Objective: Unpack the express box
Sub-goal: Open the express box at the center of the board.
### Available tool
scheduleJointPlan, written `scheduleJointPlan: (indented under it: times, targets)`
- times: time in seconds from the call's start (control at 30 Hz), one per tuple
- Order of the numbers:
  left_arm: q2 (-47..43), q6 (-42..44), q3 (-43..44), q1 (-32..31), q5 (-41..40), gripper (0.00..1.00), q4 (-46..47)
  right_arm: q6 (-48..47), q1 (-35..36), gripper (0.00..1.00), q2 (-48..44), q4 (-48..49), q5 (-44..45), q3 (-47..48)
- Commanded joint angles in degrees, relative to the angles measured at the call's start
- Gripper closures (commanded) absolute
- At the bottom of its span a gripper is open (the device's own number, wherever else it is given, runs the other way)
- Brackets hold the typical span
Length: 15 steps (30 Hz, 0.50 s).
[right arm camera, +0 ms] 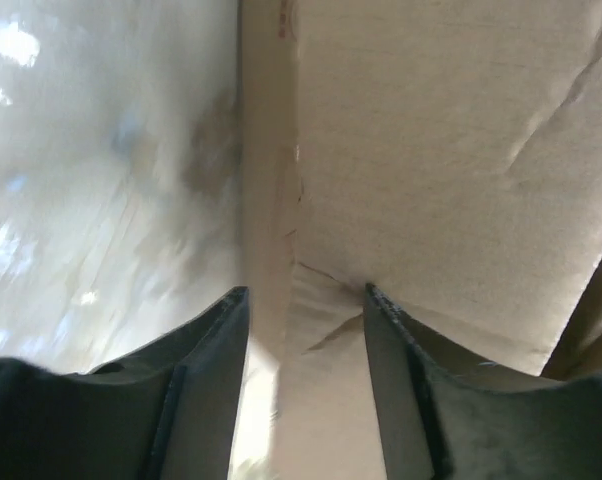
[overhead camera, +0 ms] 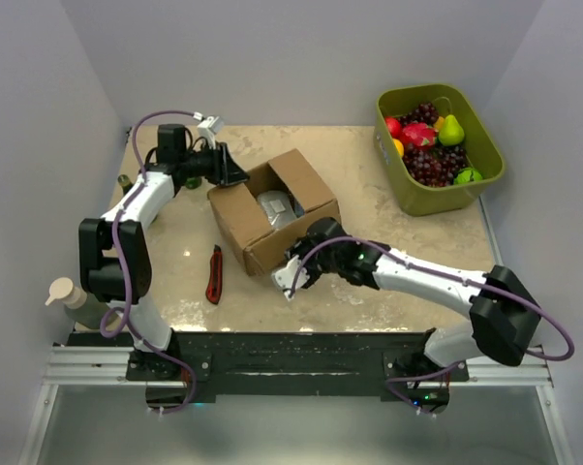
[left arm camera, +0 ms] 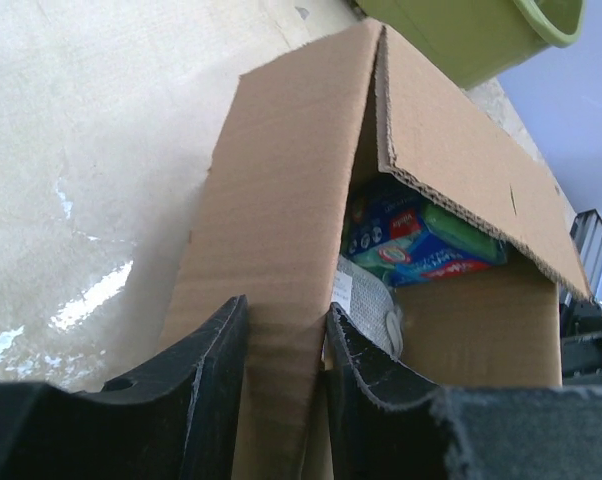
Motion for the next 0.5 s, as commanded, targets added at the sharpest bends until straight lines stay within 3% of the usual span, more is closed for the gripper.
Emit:
scheduleJointPlan:
  times: [0.0,0.1,0.2,0.33,0.47]
  targets:
    - [-3.2,-7.0,-0.8,-2.7,10.5,1.0,-5.7,9.0,-5.7,0.35,-1.1,-26.2,3.2,11.4]
    - [-3.9,-7.1,-1.8,-2.7,9.1,1.0,-5.6,7.0,-6.3,0.01,-6.8,-39.7,-4.2,18.4]
    - [-4.0,-8.3,-2.8,-2.7,8.7,1.0,-4.7,8.1,-6.4,0.01,-12.4,-45.4,-9.5,23.0]
    - [-4.0,-10.3,-3.1,-2.7,9.1,1.0,-2.8,14.1,-8.2,0.01,-14.0,-36.6,-10.3,27.9]
    - [-4.4,-12.8,-3.7,-2.6,9.3,1.0,-1.4,29.4,-11.2,0.21,-7.0,-21.4,-11.8,35.5]
